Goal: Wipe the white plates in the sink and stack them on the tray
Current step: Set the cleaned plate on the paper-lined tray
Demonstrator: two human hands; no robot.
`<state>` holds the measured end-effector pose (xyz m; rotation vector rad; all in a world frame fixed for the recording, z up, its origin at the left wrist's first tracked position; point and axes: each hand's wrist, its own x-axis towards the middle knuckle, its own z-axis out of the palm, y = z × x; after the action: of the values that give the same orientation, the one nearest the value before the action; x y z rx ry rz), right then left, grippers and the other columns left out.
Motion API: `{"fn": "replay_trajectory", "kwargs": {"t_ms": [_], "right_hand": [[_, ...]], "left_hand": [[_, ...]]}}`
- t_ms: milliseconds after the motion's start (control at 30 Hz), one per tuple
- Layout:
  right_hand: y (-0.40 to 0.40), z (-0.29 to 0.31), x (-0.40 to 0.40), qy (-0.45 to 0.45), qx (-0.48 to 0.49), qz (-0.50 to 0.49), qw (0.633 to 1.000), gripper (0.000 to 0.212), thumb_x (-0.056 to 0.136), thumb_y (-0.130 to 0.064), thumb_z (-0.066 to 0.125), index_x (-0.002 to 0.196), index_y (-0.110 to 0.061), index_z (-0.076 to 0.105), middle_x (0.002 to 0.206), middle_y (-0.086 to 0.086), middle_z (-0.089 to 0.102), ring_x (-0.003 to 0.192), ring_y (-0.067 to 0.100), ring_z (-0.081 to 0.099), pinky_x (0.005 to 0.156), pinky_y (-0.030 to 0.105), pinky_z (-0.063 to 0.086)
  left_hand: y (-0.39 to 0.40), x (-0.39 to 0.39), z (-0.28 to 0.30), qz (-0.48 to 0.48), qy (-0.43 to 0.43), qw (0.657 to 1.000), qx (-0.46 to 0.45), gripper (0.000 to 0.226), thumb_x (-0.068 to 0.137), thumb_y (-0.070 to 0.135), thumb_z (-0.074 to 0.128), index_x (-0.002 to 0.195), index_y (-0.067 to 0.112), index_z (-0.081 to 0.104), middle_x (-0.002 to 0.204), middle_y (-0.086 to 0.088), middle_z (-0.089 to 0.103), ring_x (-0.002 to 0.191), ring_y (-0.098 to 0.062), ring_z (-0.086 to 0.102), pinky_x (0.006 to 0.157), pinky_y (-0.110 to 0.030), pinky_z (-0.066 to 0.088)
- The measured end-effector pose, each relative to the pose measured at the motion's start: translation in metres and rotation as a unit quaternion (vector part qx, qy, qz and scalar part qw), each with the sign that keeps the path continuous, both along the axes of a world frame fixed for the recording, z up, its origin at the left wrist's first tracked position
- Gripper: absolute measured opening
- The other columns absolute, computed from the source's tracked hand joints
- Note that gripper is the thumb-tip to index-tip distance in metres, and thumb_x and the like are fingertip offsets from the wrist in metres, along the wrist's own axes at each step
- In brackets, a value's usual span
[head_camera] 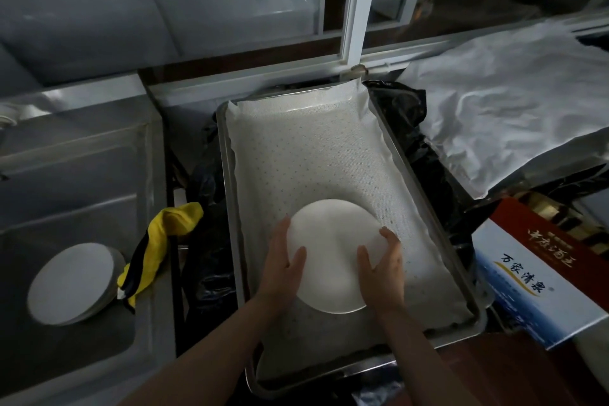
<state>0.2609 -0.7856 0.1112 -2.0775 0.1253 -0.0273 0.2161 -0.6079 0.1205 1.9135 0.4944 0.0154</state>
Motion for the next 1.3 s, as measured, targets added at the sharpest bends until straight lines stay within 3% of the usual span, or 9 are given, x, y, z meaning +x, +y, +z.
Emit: {"fn": "replay_trajectory", "kwargs": {"t_ms": [300,467,533,633,733,867,1033,1200,1300], "right_hand": [[-0.003,0.007,-0.008,-0.03,-0.065,0.007,0.997,0.069,0.09,-0.02,0.064,0.148,-0.01,0.027,0.153,0.012,0.034,0.143,0.028,0.029,0.115,0.054,0.031],[0.02,0.028,-0.026,-0.086,-0.13,0.093,0.983,0.067,0.091,-0.022,0.061,0.149,-0.009,0.03,0.154,0.011,0.035,0.143,0.027,0.03,0.115,0.051,0.034],[0.034,0.032,-0.036,-0.117,-0.158,0.131,0.972,0.065,0.091,-0.031,0.055,0.149,-0.011,0.033,0.154,0.011,0.036,0.143,0.028,0.031,0.115,0.048,0.032],[0.066,0.036,-0.055,-0.137,-0.177,0.172,0.959,0.067,0.09,-0.041,0.045,0.151,-0.015,0.03,0.157,0.009,0.032,0.145,0.027,0.029,0.115,0.041,0.025],[0.101,0.037,-0.072,-0.157,-0.192,0.206,0.947,0.068,0.089,-0.04,0.046,0.15,-0.014,0.031,0.158,0.009,0.032,0.146,0.027,0.028,0.116,0.043,0.027],[0.155,0.04,-0.095,-0.172,-0.231,0.25,0.924,0.066,0.09,-0.04,0.045,0.149,-0.013,0.033,0.155,0.011,0.036,0.145,0.025,0.027,0.117,0.048,0.029],[0.23,0.042,-0.124,-0.172,-0.257,0.293,0.905,0.067,0.092,-0.044,0.044,0.151,-0.014,0.033,0.159,0.007,0.03,0.148,0.024,0.024,0.119,0.045,0.025],[0.313,0.038,-0.158,-0.148,-0.26,0.335,0.893,0.07,0.094,-0.051,0.033,0.155,-0.017,0.026,0.162,0.002,0.019,0.15,0.022,0.013,0.122,0.045,0.017],[0.354,0.032,-0.178,-0.138,-0.253,0.346,0.893,0.069,0.094,-0.049,0.037,0.153,-0.015,0.028,0.161,0.005,0.024,0.15,0.024,0.018,0.121,0.046,0.02]], "left_hand": [[0.016,-0.001,0.009,-0.047,0.015,0.999,0.005,0.067,0.102,0.037,0.051,0.158,0.021,0.019,0.16,0.002,0.028,0.142,-0.016,0.034,0.115,-0.036,0.032],[0.036,-0.018,0.03,-0.104,0.007,0.993,0.062,0.077,0.092,0.059,0.041,0.158,0.022,0.025,0.161,0.007,0.027,0.144,-0.006,0.024,0.121,-0.032,0.02],[0.05,-0.03,0.036,-0.139,-0.025,0.984,0.11,0.064,0.1,0.051,0.042,0.156,0.023,0.028,0.162,0.005,0.027,0.149,-0.011,0.023,0.124,-0.038,0.02],[0.085,-0.056,0.04,-0.142,-0.036,0.969,0.197,0.059,0.105,0.034,0.044,0.158,0.018,0.022,0.164,0.006,0.017,0.151,-0.007,0.005,0.122,-0.023,0.005],[0.128,-0.081,0.039,-0.152,-0.043,0.952,0.261,0.071,0.098,0.059,0.035,0.157,0.023,0.021,0.162,0.011,0.012,0.149,-0.004,-0.002,0.12,-0.022,0.003],[0.19,-0.112,0.037,-0.141,-0.002,0.942,0.305,0.079,0.09,0.063,0.022,0.156,0.019,0.027,0.164,0.004,0.017,0.154,-0.017,0.009,0.124,-0.034,0.013],[0.272,-0.159,0.041,-0.133,0.04,0.932,0.335,0.068,0.095,0.049,0.033,0.146,0.006,0.047,0.153,-0.015,0.043,0.143,-0.037,0.039,0.115,-0.051,0.036],[0.351,-0.21,0.037,-0.118,0.063,0.932,0.336,0.063,0.093,0.042,0.04,0.14,0.001,0.05,0.143,-0.019,0.054,0.135,-0.036,0.047,0.116,-0.039,0.032],[0.391,-0.236,0.033,-0.085,0.061,0.94,0.326,0.08,0.089,0.057,0.025,0.152,0.01,0.036,0.16,-0.011,0.032,0.151,-0.031,0.024,0.121,-0.033,0.012]]}}
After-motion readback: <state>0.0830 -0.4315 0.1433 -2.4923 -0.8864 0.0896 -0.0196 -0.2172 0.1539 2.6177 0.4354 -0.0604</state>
